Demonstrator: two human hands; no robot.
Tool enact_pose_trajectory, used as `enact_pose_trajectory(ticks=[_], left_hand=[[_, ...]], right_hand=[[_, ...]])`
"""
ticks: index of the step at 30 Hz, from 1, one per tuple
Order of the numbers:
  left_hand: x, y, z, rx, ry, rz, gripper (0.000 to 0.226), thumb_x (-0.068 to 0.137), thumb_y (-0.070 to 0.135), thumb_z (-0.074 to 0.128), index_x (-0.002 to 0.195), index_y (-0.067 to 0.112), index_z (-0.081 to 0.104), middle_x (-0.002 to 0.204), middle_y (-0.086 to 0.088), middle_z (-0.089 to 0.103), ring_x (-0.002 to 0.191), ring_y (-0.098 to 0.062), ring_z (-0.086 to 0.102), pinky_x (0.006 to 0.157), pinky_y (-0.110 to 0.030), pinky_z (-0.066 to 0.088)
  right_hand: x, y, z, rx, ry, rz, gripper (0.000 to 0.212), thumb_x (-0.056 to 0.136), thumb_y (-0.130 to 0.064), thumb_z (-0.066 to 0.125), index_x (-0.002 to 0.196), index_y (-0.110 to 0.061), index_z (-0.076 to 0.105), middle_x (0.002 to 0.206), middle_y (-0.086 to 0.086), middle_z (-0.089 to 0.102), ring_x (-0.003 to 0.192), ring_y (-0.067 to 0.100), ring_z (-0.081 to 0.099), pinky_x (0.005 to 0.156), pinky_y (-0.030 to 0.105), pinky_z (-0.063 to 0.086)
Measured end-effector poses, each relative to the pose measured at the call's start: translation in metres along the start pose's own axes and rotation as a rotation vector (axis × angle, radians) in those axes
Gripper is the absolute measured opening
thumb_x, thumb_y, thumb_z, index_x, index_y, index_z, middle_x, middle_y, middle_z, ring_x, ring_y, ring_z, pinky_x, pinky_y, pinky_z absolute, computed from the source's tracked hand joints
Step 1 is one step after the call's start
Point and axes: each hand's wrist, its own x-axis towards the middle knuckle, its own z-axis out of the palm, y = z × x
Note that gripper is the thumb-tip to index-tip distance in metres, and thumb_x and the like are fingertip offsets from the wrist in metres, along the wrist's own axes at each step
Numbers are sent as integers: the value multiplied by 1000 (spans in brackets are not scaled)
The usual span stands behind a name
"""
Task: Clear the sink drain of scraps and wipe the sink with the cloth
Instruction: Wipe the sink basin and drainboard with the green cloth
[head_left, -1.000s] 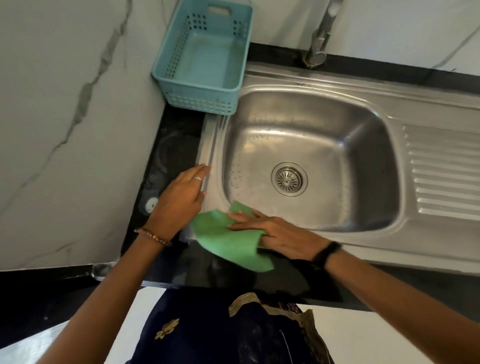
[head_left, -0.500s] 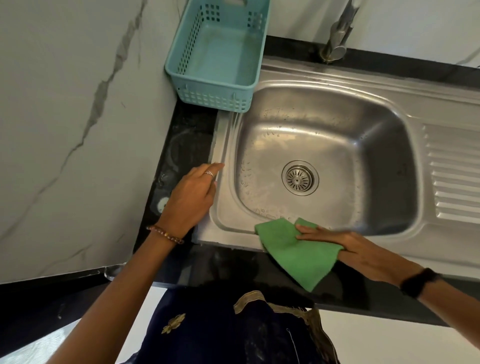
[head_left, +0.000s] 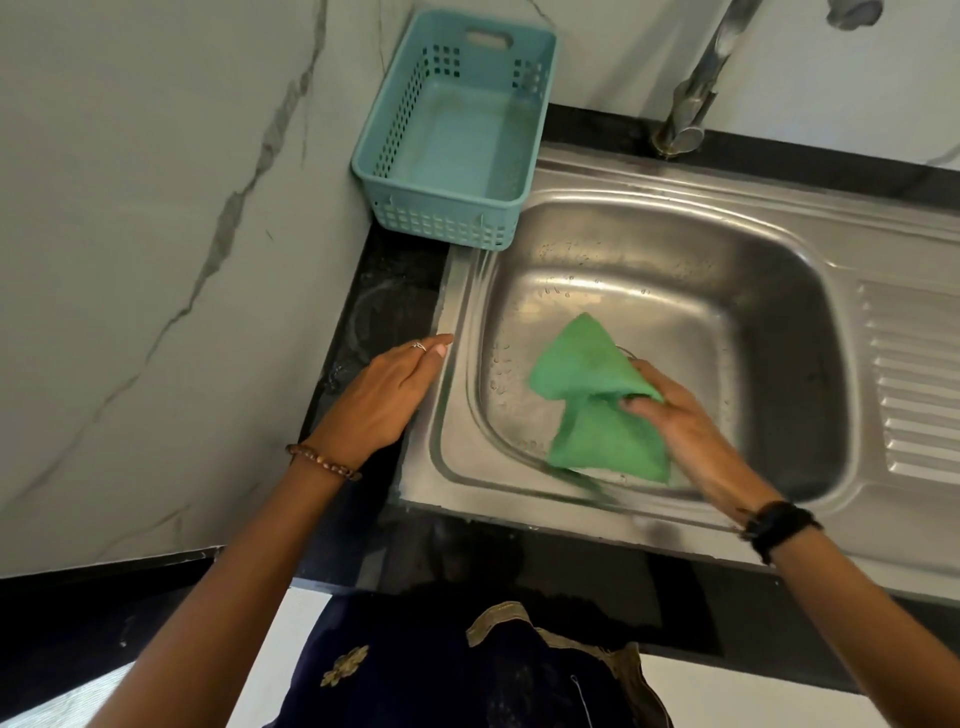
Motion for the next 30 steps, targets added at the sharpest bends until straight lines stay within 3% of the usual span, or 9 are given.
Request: enact_pose_trajectory(ticks=[3,5,10,12,15,17,21,28,30], left_hand=[[2,-1,0,6,-6,-7,42,98,38,27,133,25,45,125,17,45,119,2,40,101,-16,25],[4,-3,-1,6,-8,-18,42,98,38,26,133,25,45,128,15,46,120,2,40,102,-17,25],[5,-5,-2,-4,-38,-56,45,97,40,25,135,24,43,141,5,44,127,-3,37,108,-22,23],[4,-4,-2,-2,-45,-60,47,96,42,25,135,24,43,142,4,44,127,-3,37,107,-21,23],[3,-4,-2,1,-51,-75,48,95,44,23,135,26,43,143,4,43,129,-5,37,106,-21,23],[4,-4,-1,17,-55,-83,45,97,41,23,135,26,42,143,5,43,130,-6,36,106,-21,23],[5,-5,-2,18,-61,-73,43,99,38,23,135,25,43,143,4,43,127,0,35,105,-17,22],[3,-7,-3,128,-87,-6,42,101,27,20,138,19,38,145,-1,41,132,-7,35,105,-15,21],[3,-8,-3,134,-91,3,43,100,29,20,138,19,38,145,-2,41,132,-8,35,106,-16,21]], right_hand=[[-6,12,-9,-471,-8,-64,24,90,-16,55,108,-31,58,98,-16,46,90,-1,49,81,10,37],[-15,20,6,-683,-127,-173,36,87,-20,61,119,-31,49,97,-17,49,81,-1,52,78,15,43],[-24,28,49,-1120,-275,-548,22,84,-27,60,104,-25,52,95,-5,62,63,14,59,50,23,44],[-14,26,64,-1113,-301,-602,21,85,-24,57,106,-22,56,98,-2,63,67,18,61,51,22,36],[8,20,101,-1037,-269,-678,22,86,-22,59,107,-17,57,102,1,68,72,19,63,58,21,42],[17,17,121,-1024,-222,-695,25,88,-26,57,111,-17,54,102,4,69,76,21,64,64,29,52],[13,21,117,-1004,-274,-709,39,86,-21,60,124,-20,50,111,6,66,93,24,62,81,39,51],[6,16,94,-967,-449,-688,30,88,-35,54,116,-24,60,102,2,60,79,20,61,65,24,43],[9,13,104,-941,-436,-679,26,91,-35,51,112,-22,62,102,1,62,77,18,62,65,28,51]])
